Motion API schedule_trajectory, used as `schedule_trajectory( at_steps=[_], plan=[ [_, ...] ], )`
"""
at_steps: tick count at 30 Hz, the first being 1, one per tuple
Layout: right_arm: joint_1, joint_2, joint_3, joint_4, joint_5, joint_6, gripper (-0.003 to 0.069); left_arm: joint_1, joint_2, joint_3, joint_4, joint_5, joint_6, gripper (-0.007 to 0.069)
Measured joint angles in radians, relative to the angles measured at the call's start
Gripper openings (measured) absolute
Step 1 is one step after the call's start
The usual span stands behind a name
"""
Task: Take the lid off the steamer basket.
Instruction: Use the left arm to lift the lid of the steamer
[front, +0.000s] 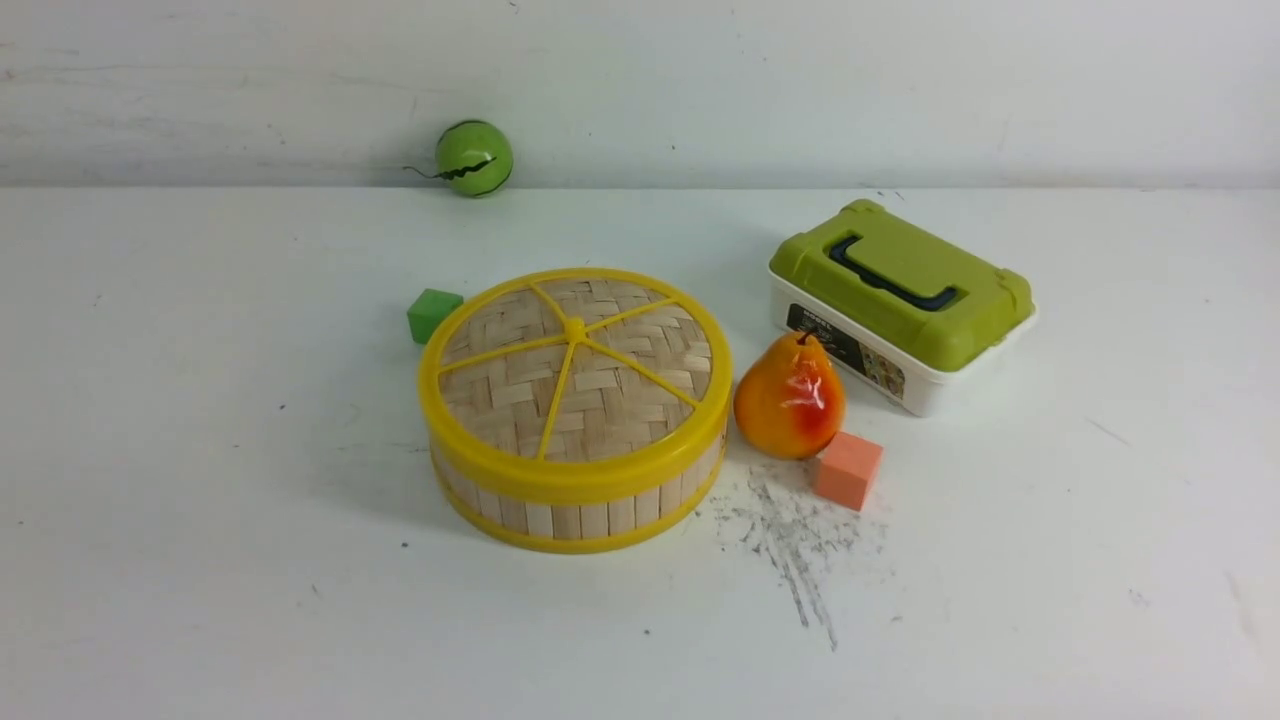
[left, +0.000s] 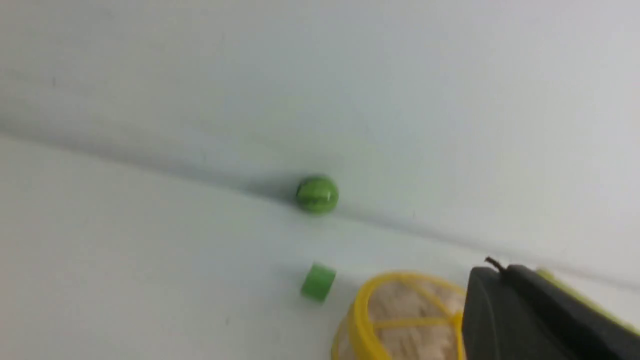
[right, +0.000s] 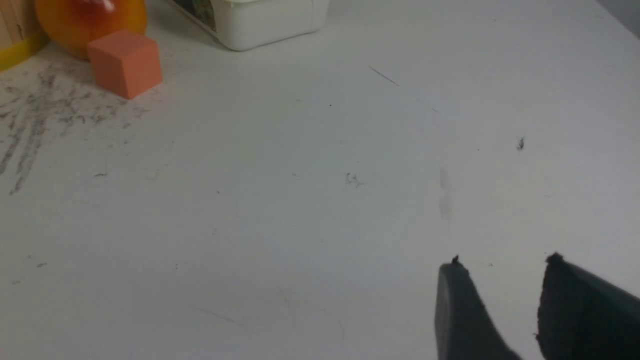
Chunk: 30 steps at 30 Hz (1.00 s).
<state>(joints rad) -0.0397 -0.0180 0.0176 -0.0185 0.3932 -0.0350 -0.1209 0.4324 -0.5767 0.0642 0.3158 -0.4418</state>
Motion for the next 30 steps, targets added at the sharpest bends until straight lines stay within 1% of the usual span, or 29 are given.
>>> schedule_trajectory(
  at_steps=[3, 5, 7, 8, 11, 15, 16, 17, 19, 20, 21, 23, 26, 29, 30],
  plan=[
    [0.000, 0.000, 0.000, 0.000, 0.000, 0.000, 0.0239, 0.000, 0.160, -0.013, -0.117, 0.143, 0.036, -0.0013],
    [0.000, 0.000, 0.000, 0.000, 0.000, 0.000, 0.0239, 0.000, 0.285, -0.038, -0.214, 0.255, 0.099, -0.0013],
    [0.000, 0.000, 0.000, 0.000, 0.000, 0.000, 0.0239, 0.000, 0.362, -0.063, -0.289, 0.324, 0.164, -0.0013],
    [0.000, 0.000, 0.000, 0.000, 0.000, 0.000, 0.0239, 0.000, 0.407, -0.083, -0.348, 0.365, 0.220, -0.0013],
    [0.000, 0.000, 0.000, 0.000, 0.000, 0.000, 0.0239, 0.000, 0.526, -0.130, -0.505, 0.420, 0.340, -0.0013],
    [0.000, 0.000, 0.000, 0.000, 0.000, 0.000, 0.0239, -0.006, 0.666, -0.199, -0.694, 0.438, 0.442, -0.0013],
    [0.000, 0.000, 0.000, 0.000, 0.000, 0.000, 0.0239, -0.007, 0.666, -0.204, -0.702, 0.439, 0.452, -0.0013],
    [0.000, 0.000, 0.000, 0.000, 0.000, 0.000, 0.0239, -0.028, 0.718, -0.239, -0.747, 0.446, 0.488, -0.0013],
    [0.000, 0.000, 0.000, 0.000, 0.000, 0.000, 0.0239, -0.051, 0.756, -0.274, -0.765, 0.454, 0.503, -0.0013],
    [0.000, 0.000, 0.000, 0.000, 0.000, 0.000, 0.0239, -0.091, 0.807, -0.326, -0.766, 0.475, 0.513, -0.0013],
    [0.000, 0.000, 0.000, 0.000, 0.000, 0.000, 0.0239, -0.129, 0.853, -0.379, -0.749, 0.503, 0.517, -0.0013],
    [0.000, 0.000, 0.000, 0.000, 0.000, 0.000, 0.0239, -0.151, 0.881, -0.421, -0.732, 0.522, 0.517, -0.0013],
    [0.000, 0.000, 0.000, 0.000, 0.000, 0.000, 0.0239, -0.240, 1.018, -0.597, -0.606, 0.631, 0.471, -0.0013],
    [0.000, 0.000, 0.000, 0.000, 0.000, 0.000, 0.0239, -0.284, 1.115, -0.747, -0.488, 0.715, 0.404, -0.0013],
    [0.000, 0.000, 0.000, 0.000, 0.000, 0.000, 0.0239, -0.287, 1.128, -0.768, -0.479, 0.719, 0.399, -0.0013]
  ],
)
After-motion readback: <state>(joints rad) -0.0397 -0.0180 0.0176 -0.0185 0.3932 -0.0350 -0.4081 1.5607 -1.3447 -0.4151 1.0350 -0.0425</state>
